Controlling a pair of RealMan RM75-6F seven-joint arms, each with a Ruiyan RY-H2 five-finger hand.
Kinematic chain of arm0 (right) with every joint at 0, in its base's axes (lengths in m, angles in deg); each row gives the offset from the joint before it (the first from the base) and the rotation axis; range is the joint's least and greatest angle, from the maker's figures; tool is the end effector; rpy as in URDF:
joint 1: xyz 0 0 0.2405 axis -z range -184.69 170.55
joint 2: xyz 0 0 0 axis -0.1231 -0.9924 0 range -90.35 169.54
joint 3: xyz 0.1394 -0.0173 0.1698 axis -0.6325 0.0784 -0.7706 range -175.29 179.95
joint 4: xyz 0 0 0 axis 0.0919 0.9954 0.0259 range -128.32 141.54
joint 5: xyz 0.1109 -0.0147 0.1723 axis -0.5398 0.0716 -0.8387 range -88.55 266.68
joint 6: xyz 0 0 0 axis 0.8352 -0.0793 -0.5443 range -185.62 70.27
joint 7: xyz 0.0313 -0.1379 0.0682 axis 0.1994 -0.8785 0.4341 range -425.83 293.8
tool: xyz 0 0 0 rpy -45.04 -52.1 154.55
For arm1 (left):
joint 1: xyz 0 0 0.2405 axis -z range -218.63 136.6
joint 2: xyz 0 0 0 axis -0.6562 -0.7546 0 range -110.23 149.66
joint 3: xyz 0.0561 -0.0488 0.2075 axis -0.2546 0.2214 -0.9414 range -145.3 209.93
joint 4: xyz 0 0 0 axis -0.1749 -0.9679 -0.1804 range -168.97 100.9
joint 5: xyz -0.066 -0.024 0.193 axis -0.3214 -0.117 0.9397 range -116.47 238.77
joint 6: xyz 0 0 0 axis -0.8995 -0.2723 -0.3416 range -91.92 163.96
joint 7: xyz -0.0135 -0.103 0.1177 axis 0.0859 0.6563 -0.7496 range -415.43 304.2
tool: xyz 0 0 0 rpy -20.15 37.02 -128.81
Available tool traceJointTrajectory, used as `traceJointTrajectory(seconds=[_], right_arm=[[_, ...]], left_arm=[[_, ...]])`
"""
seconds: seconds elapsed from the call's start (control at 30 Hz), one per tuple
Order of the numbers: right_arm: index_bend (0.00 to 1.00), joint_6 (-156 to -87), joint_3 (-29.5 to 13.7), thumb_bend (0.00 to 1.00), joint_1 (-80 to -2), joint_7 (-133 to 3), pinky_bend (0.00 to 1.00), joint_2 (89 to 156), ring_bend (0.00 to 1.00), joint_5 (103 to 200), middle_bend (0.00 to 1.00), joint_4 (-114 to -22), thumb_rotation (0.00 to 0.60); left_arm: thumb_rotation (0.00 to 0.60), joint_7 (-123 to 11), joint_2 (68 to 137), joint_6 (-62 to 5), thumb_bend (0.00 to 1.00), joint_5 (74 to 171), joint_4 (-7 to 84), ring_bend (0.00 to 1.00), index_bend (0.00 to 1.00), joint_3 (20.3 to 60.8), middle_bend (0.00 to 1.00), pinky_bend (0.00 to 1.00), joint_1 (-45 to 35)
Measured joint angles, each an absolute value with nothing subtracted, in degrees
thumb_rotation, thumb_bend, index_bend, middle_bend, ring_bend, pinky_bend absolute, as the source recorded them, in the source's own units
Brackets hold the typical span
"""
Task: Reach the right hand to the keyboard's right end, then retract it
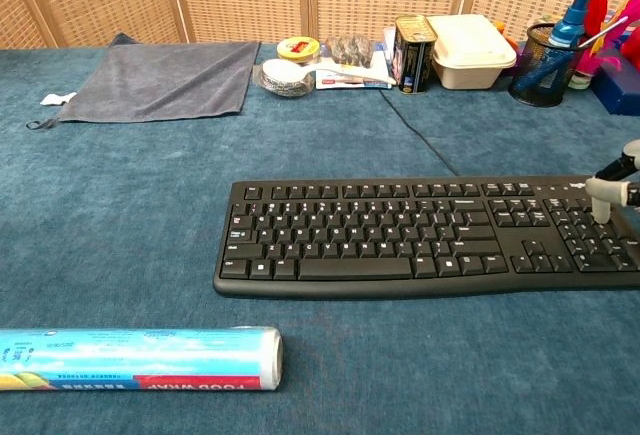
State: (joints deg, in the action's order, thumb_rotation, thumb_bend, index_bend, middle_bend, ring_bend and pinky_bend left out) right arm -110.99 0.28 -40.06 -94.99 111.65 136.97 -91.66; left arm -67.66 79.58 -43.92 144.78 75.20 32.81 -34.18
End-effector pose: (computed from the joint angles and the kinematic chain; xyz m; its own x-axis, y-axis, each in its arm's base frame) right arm -0.2301 -0.2738 0.0310 0.4871 -0.5033 0.7137 -0.8532 -0.0997 0.5119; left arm -0.2305 0.1843 0.1269 0.3874 0.1392 0.9114 0.9217 -0.0388 -0.3858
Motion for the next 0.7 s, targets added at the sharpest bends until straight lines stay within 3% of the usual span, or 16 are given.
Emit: traceJointTrajectory(seconds=[0.4, 0.7], right_arm=[[0.40, -111.7, 0.9, 0.56, -41.3, -97.2, 0.81, 112.4, 1.00, 134.2, 0.95, -91.6, 0.000], [0.39, -116.0, 0.3, 0.55, -40.5, -96.2, 0.81, 108.7, 1.00, 137.4, 0.91, -97.2, 0.000]], left_arm=[[0.000, -67.5, 79.9, -43.8, 0.22, 144.5, 74.7, 0.59, 0.41, 32.8, 0.53, 0.37, -34.1], [0.000, -67.2, 80.2, -43.9, 0.22, 144.6, 74.5, 0.59, 0.41, 32.7, 0.53, 0.37, -34.1]])
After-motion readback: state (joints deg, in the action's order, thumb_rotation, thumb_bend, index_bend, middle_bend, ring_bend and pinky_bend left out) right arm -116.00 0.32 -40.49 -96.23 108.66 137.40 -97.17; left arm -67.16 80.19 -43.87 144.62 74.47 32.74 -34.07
